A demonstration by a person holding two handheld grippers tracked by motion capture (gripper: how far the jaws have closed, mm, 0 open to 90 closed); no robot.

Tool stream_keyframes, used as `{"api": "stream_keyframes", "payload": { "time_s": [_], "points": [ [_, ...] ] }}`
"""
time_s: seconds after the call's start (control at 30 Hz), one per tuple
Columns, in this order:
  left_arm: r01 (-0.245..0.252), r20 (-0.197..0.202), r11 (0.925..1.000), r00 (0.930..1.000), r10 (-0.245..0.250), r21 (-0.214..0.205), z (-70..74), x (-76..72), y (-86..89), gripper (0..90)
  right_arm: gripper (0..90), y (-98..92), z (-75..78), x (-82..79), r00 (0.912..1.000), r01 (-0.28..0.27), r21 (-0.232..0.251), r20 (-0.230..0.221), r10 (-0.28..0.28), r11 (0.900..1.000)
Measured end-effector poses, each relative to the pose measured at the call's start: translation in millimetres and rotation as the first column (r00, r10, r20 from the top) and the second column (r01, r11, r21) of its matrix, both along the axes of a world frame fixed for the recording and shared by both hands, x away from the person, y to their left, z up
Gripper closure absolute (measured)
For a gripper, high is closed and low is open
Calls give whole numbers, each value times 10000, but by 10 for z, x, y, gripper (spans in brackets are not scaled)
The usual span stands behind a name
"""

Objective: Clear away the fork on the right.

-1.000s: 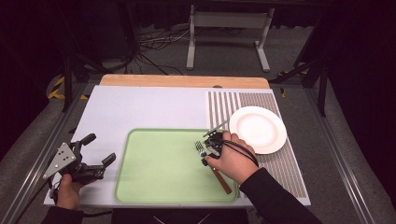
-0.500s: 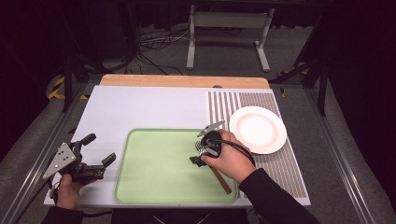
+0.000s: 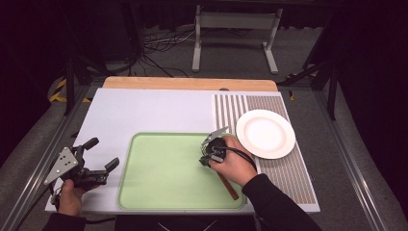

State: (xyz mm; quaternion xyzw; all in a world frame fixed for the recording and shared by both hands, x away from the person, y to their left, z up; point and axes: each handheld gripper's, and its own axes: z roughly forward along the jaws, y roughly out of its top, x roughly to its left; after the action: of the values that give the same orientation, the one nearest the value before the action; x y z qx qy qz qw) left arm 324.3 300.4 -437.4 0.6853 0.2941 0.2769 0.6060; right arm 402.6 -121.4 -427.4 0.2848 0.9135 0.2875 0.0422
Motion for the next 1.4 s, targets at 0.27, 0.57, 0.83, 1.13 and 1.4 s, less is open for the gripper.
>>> {"api": "stream_keyframes", "payload": {
  "time_s": [0.27, 0.57, 0.83, 1.13, 1.4],
  "points": [
    [-10, 41, 10000, 10000, 10, -32, 2, -3, -2, 1, 900, -24, -60, 45, 9998, 114, -183, 148, -111, 9998],
    [-5, 40, 10000, 10000, 5, -11, 2, -2, -4, 1, 900, -20, -80, 51, 9997, 155, -266, 198, -150, 9995],
    [-7, 41, 10000, 10000, 7, -26, 2, -3, -2, 1, 900, -27, -73, 67, 9994, 224, -404, 259, -213, 9989],
    [-14, 35, 10000, 10000, 15, -36, 3, -3, -2, 0, 900, -121, -64, 102, 9983, 465, -552, 364, -445, 9974],
    [-20, 31, 10000, 10000, 20, -31, 1, -2, -4, 1, 900, -259, -58, 140, 9950, 914, -619, 449, -887, 9939]
  ]
}}
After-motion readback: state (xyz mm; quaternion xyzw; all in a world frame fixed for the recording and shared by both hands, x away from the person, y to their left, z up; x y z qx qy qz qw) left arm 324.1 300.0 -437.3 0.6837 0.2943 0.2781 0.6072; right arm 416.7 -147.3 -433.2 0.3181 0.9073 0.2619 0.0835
